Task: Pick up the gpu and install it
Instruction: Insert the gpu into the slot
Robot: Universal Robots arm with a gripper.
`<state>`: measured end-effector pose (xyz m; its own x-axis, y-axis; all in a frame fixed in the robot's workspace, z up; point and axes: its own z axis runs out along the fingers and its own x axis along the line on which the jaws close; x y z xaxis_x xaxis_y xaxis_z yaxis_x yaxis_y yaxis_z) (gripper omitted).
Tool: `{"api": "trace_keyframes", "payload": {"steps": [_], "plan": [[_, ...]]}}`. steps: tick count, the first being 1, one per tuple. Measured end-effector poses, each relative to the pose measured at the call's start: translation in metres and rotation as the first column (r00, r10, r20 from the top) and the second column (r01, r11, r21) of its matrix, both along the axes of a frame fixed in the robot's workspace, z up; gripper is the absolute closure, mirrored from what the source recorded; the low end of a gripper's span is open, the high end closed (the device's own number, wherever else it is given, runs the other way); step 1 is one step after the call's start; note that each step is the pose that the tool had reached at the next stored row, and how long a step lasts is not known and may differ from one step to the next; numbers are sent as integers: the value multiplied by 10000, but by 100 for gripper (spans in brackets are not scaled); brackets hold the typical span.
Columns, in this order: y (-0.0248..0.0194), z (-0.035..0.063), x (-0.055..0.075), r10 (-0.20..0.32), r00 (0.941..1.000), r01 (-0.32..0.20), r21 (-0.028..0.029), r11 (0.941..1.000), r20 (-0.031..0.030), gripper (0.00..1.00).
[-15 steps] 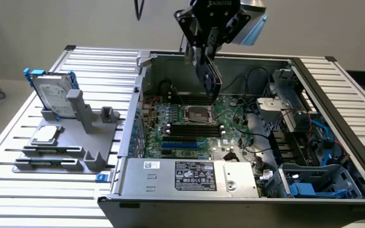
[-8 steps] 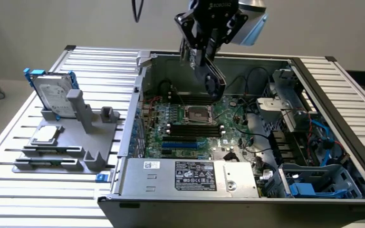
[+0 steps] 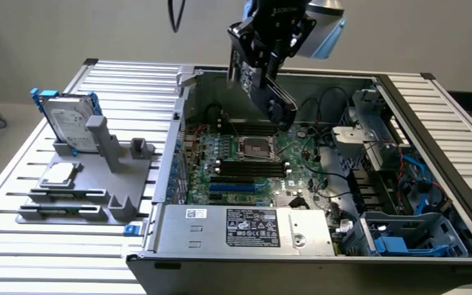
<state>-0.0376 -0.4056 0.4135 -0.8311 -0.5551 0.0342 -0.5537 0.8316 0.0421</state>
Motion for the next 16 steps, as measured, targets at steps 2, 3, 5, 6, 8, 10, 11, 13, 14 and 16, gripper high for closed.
{"api": "trace_keyframes", "payload": {"steps": [2,3,5,6,8,10,11,13,14,16], "plan": [[0,-9,0,360,9994,-360,7,9994,0,74],[0,-14,0,539,9985,-539,8,9985,-1,74],[0,-24,0,899,9960,-899,8,9960,0,74],[0,-28,0,1077,9942,-1077,8,9942,0,74],[0,-37,0,1449,9894,-1449,9,9894,0,74],[0,-45,0,1805,9836,-1805,16,9836,2,74],[0,-48,0,1980,9802,-1980,33,9802,4,74],[0,-56,-1,2335,9723,-2335,77,9723,14,74],[0,-60,0,2512,9679,-2512,102,9679,20,74],[0,-69,-1,2868,9580,-2868,155,9579,36,74]]}}
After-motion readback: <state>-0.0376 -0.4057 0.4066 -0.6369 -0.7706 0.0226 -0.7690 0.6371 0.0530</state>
